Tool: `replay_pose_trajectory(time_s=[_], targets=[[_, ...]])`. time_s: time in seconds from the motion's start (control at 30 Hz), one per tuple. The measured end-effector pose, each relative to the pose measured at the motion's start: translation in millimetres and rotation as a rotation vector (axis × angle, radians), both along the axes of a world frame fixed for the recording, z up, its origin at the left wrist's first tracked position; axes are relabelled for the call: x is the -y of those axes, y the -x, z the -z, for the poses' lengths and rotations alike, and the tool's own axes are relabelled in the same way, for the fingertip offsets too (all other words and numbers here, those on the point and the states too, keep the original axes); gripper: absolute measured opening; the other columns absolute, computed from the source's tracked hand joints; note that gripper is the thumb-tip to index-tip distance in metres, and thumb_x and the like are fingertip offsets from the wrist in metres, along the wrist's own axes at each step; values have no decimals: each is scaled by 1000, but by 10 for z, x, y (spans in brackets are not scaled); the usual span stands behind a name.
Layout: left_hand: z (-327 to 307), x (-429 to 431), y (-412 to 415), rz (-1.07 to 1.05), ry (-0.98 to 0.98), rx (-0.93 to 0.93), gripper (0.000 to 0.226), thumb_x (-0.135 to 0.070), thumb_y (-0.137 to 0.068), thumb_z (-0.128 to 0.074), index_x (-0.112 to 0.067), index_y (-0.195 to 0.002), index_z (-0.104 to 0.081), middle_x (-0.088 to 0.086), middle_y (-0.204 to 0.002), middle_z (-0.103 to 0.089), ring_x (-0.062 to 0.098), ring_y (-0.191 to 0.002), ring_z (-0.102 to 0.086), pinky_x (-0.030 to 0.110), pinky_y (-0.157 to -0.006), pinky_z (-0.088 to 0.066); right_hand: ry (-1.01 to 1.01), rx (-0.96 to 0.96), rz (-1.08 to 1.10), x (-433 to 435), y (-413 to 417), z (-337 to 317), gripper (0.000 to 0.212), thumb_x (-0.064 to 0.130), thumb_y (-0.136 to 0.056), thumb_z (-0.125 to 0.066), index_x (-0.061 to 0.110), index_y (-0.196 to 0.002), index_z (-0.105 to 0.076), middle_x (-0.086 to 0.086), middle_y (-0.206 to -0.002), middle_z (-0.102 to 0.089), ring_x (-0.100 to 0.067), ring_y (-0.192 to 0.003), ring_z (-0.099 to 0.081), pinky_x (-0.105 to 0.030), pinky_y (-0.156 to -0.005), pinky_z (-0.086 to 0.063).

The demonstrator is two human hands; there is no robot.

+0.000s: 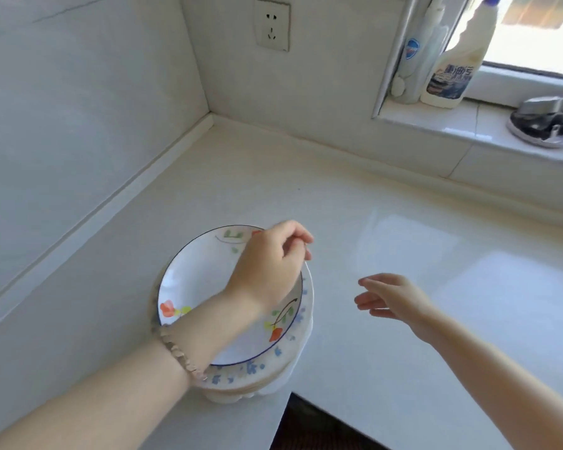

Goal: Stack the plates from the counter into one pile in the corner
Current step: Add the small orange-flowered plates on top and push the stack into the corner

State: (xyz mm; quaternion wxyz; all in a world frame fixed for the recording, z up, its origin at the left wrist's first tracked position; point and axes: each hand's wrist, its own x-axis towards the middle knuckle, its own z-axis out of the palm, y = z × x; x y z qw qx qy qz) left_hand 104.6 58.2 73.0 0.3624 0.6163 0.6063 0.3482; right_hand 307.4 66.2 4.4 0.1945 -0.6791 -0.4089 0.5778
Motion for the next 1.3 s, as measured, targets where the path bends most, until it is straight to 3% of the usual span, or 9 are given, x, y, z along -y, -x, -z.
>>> replay_pose_trajectory(time_s=[0.1,0.23,0.37,0.57,0.87,1.0,1.13,1.23,1.3], targets=[[92,-311,-700,285,320,-48,24,-9,-89,-41,-22,-73,-54,-5,-67,-60,19,-65,-59,28,-71,-50,42,43,62,126,-434,3,12,21,-92,-51,15,-97,-60,-4,-80,-70,-15,-75,-67,-29,-80,-52],[323,-458,-1602,531,477,-227,19,-9,-87,-38,-16,-79,-54,8,-82,-68,23,-75,-61,27,-71,-46,37,142,182,412,-1140,-36,10,18,-90,-50,15,-90,-59,-3,-70,-65,-14,-64,-62,-22,-66,-50],[465,-395,-2497,665,503,-379,24,-9,-86,-38,-17,-71,-54,10,-89,-71,23,-77,-63,24,-65,-47,30,261,265,754,-2029,-80,11,15,-90,-50,9,-88,-59,-3,-58,-51,-15,-49,-48,-19,-51,-42],[473,-232,-4046,736,446,-428,18,-11,-87,-40,-16,-78,-55,10,-93,-72,23,-79,-62,25,-70,-43,2,344,433,1216,-3691,-34,12,15,-90,-49,8,-89,-58,-3,-61,-54,-15,-51,-50,-23,-56,-43],[486,84,-6130,751,352,-447,23,-7,-83,-36,-19,-83,-55,12,-102,-71,30,-98,-66,34,-83,-53,111,150,1035,1634,-6088,348,5,9,-89,-46,5,-89,-49,-8,-62,-49,-19,-50,-46,-21,-49,-34],[574,87,-6655,759,356,-502,23,-9,-84,-36,-19,-86,-57,10,-103,-71,30,-98,-66,35,-85,-52,197,77,1235,1710,-6848,640,30,20,-93,-37,1,-112,-50,-14,-77,-58,-23,-58,-52,-25,-50,-37],[658,-25,-6944,735,393,-504,24,-5,-85,-36,-15,-83,-58,13,-94,-70,29,-88,-67,32,-77,-52,188,-88,1379,1624,-7188,865,44,26,-96,-35,8,-136,-36,-19,-130,-55,-28,-73,-61,-29,-56,-43],[758,-140,-7050,689,466,-440,22,-3,-88,-35,-10,-87,-56,13,-87,-65,25,-72,-59,24,-63,-44,114,-216,1480,1522,-7317,1007,42,15,-95,-44,5,-136,-38,-16,-139,-47,-36,-115,-56,-39,-83,-50],[825,-208,-7075,650,499,-409,21,-1,-89,-35,-7,-90,-55,13,-84,-63,23,-68,-57,22,-55,-39,93,-236,1506,1496,-7377,1093,41,3,-93,-45,0,-134,-41,-20,-137,-48,-38,-122,-51,-45,-89,-46]])
